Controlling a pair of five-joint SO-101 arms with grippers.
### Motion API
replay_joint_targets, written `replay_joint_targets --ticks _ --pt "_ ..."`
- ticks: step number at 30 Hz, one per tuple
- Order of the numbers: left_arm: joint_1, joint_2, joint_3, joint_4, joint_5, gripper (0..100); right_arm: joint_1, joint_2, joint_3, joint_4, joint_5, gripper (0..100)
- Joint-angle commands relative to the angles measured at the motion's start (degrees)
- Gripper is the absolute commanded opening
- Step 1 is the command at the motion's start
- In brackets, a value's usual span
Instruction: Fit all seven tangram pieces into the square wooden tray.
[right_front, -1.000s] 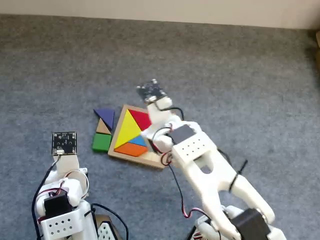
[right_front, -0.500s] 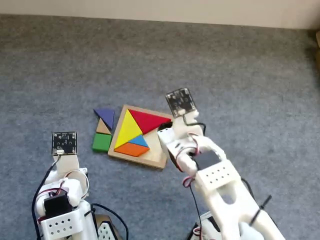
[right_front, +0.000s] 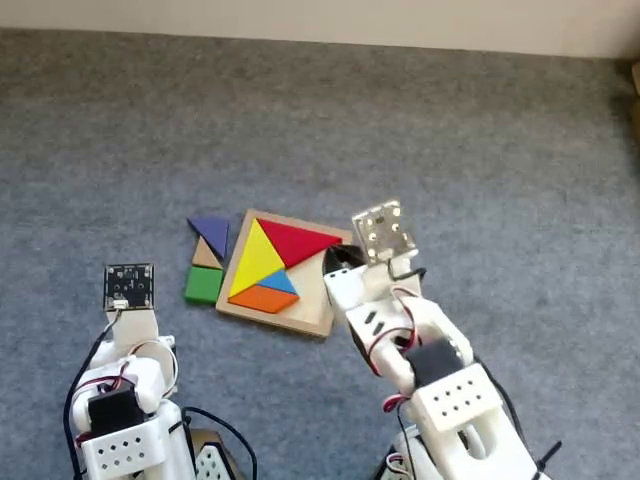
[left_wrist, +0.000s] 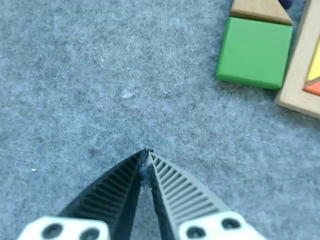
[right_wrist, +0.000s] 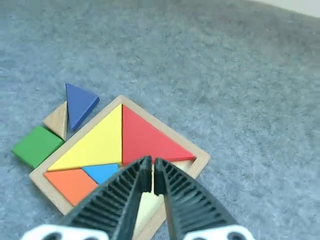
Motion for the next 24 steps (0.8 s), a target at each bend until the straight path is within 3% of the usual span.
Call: replay_joint_targets --ticks 1,14,24 --pt "-0.57 -1.89 1.1 0.0 -0.53 1 2.77 -9.19 1.71 -1.8 -0.26 2.0" --pt "-0.57 -1.89 1.1 0.0 -0.53 1 5.49 -38.02 12.88 -1.8 -0.18 2.1" --pt "-0.57 -1.89 1.1 0.0 -0.53 1 8.57 -41.8 13.76 -1.8 -0.18 2.2"
